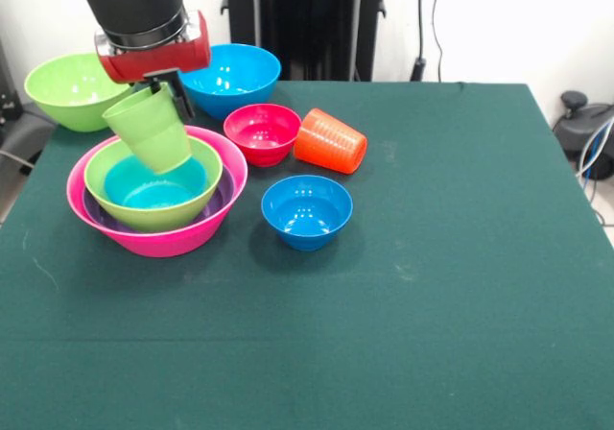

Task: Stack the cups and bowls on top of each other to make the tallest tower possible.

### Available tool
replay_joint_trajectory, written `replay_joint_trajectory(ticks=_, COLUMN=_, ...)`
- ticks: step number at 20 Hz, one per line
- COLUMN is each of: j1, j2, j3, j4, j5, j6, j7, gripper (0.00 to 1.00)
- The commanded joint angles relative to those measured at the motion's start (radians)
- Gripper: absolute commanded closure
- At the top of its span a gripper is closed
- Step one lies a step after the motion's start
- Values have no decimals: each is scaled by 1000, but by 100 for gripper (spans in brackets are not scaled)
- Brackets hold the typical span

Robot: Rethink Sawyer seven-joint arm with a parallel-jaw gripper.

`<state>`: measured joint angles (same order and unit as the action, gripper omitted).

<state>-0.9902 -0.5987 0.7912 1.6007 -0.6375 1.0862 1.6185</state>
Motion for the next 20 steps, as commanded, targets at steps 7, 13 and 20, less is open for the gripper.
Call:
replay_joint_trajectory(ticks=7, j1=12, j2=63, j3=32, j4=-64, j5=-81, j6=43, j7=-396, gripper=100)
replay_joint_trajectory(ticks=13, j1=-1, j2=72, j3=35, j4=-62, j5=-92, j6=20, j7=-395, gripper=100)
replay_joint_trajectory(ticks=20, j1=-11, j2=87, j3=40, j4=-67, j5=-98, j6=2, j7=-399, gripper=100)
